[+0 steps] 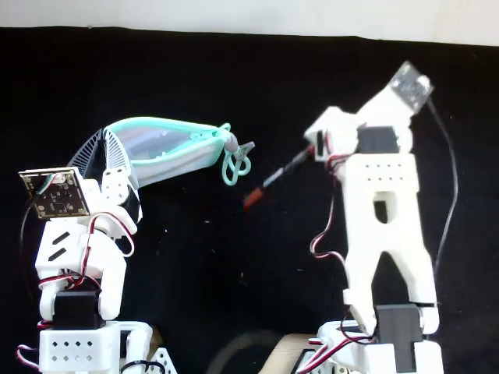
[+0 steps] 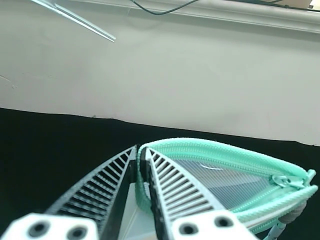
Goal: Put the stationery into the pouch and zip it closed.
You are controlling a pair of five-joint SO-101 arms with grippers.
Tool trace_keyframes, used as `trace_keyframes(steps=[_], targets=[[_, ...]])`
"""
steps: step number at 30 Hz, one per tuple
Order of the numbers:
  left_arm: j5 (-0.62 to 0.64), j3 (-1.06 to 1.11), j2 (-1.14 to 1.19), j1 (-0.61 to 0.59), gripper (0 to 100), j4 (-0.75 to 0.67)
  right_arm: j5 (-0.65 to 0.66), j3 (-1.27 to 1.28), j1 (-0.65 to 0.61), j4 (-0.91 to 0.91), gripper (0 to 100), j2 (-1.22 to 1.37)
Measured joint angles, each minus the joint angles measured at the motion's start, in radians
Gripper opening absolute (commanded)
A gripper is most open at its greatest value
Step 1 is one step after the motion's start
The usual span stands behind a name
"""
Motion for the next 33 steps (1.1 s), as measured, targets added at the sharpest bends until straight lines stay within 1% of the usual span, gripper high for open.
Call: trace_keyframes(steps=[10,22,24,33], targets=[[0.0,0.0,0.0,0.0,1,0.0,0.005,-0.334,-0.003,0.017,0.5,0.0],[0.0,0.0,0.0,0.0,1,0.0,-0.028,-0.563,-0.008,0.017,0.5,0.0],[0.0,0.0,0.0,0.0,1,0.0,-0.028,-0.594,-0.028,0.017,0.5,0.0],[0.0,0.0,0.0,0.0,1,0.0,-0.028,-0.646,-0.201,0.017,0.5,0.0]])
